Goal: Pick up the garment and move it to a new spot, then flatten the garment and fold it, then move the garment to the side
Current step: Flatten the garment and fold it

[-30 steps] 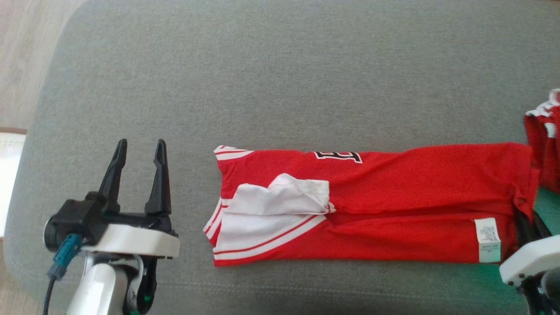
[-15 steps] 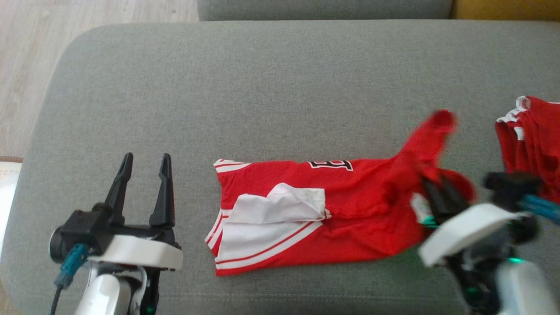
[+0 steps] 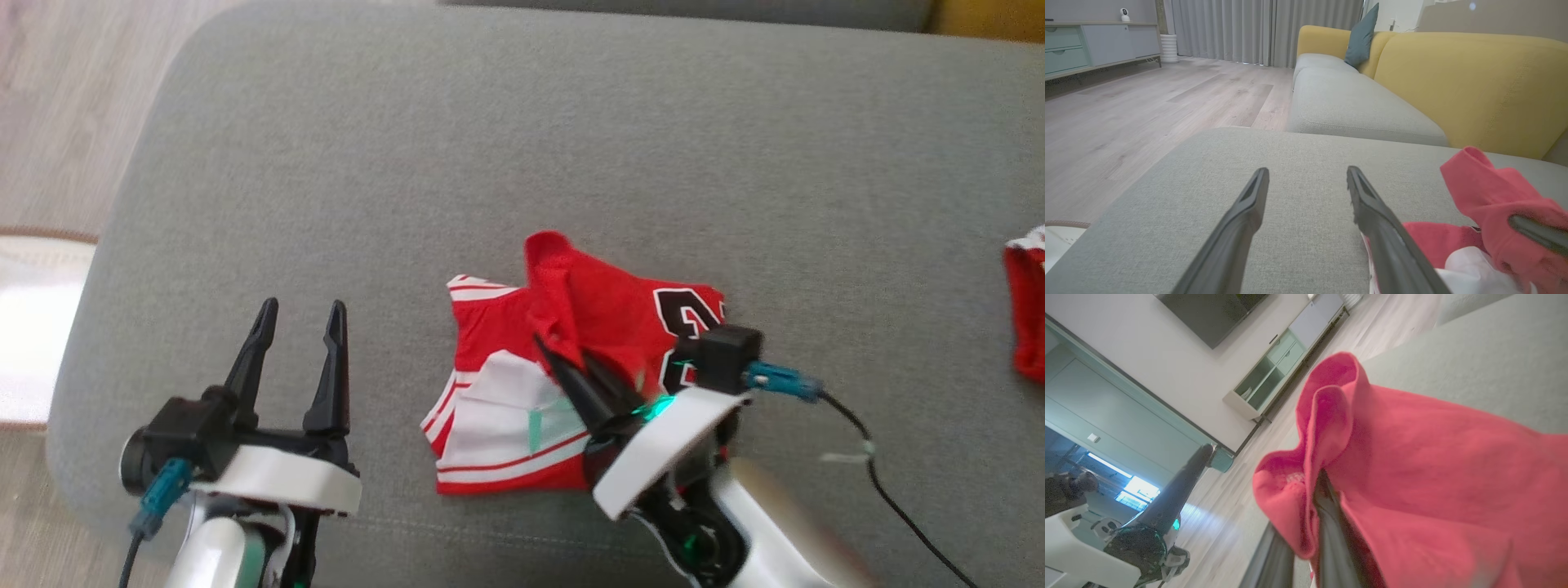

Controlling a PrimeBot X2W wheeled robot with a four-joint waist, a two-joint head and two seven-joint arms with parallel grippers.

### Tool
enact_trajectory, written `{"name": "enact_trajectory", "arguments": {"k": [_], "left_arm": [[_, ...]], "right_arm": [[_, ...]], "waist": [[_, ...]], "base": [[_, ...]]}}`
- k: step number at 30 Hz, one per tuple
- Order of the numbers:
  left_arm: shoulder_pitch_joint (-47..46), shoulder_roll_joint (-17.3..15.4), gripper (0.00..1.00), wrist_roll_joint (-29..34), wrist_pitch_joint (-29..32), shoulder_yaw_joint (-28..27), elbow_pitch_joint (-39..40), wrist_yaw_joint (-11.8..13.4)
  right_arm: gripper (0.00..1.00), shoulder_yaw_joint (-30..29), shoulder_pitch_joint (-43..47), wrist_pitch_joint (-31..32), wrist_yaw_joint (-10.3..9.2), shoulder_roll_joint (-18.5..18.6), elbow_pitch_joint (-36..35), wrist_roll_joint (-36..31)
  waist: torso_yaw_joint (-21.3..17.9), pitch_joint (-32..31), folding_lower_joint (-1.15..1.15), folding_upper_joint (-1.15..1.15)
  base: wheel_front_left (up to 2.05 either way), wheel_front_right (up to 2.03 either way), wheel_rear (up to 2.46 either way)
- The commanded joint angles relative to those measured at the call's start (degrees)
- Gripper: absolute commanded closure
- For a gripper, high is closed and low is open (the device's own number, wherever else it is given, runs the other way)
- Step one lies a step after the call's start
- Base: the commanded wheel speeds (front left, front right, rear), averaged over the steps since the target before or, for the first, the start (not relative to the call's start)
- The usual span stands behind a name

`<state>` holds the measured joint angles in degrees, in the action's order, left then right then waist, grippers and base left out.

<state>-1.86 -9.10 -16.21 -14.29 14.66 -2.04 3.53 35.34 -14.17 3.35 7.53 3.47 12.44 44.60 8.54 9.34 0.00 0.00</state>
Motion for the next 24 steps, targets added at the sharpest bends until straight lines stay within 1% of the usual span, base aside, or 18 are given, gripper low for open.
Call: {"name": "enact_trajectory", "arguments": {"k": [1,5,6,7,8,9,13,17,20,21,24], "left_arm": [[-3.14,-0.49,0.00,0.03,-0.52,-1.73,1.53,-0.10],[-3.57,-0.34,0.00,-0.02,-0.58,-1.65,1.21,-0.25],[-3.66,-0.34,0.00,-0.05,-0.59,-1.66,1.16,-0.32],[-3.78,-0.33,0.00,-0.07,-0.60,-1.70,1.11,-0.38],[-3.87,-0.29,0.00,-0.05,-0.61,-1.70,1.06,-0.39],[-3.99,-0.22,0.00,0.01,-0.63,-1.71,0.97,-0.39],[-4.31,-0.24,0.00,0.00,-0.66,-1.92,0.65,-0.56],[-4.45,-0.18,0.00,0.18,-0.68,-2.14,0.58,-0.44],[-4.24,-0.24,0.00,0.28,-0.69,-2.47,0.68,-0.23],[-4.24,-0.24,0.00,0.28,-0.69,-2.47,0.68,-0.23],[-3.85,-0.43,0.00,0.39,-0.70,-2.91,0.97,-0.03]], "right_arm": [[1.00,2.62,-2.69,-1.48,-0.04,-0.58,-0.10,1.50],[1.00,7.17,-6.21,-4.23,-0.04,-0.58,5.75,5.09],[0.91,7.99,-7.09,-5.07,-0.04,-0.58,7.10,5.60],[0.55,8.63,-7.91,-6.06,-0.04,-0.58,8.25,6.32],[0.07,9.25,-8.71,-6.99,-0.04,-0.58,9.34,6.99],[0.00,10.45,-10.29,-9.23,-0.04,-0.58,10.76,8.54],[0.00,13.14,-13.25,-14.13,-0.04,-0.58,10.81,12.23],[0.00,13.19,-16.23,-17.09,-0.04,-0.58,11.52,11.82],[0.00,9.70,-17.52,-18.02,-0.04,-0.58,12.43,8.13],[0.00,9.70,-17.52,-18.02,-0.04,-0.58,12.43,8.13],[0.00,3.80,-17.14,-18.26,-0.04,-0.59,13.39,1.55]], "waist": [[1.08,1.07,0.00,0.00],[1.90,1.84,0.00,0.00],[2.02,2.05,0.00,0.00],[2.10,2.24,0.00,0.00],[2.12,2.35,0.00,0.00],[2.04,2.54,0.00,0.00],[1.61,2.71,0.00,0.00],[0.85,2.55,0.00,0.00],[0.01,2.18,0.00,0.00],[0.01,2.18,0.00,0.00],[-0.82,1.73,0.00,0.00]], "base": [[0.00,0.00,0.00],[0.00,0.00,0.00],[0.00,0.00,0.00],[0.00,0.00,0.00],[0.00,0.00,0.00],[0.00,0.00,0.00],[0.00,0.00,0.00],[0.00,0.00,0.00],[0.00,0.00,0.00],[0.00,0.00,0.00],[0.00,0.00,0.00]]}}
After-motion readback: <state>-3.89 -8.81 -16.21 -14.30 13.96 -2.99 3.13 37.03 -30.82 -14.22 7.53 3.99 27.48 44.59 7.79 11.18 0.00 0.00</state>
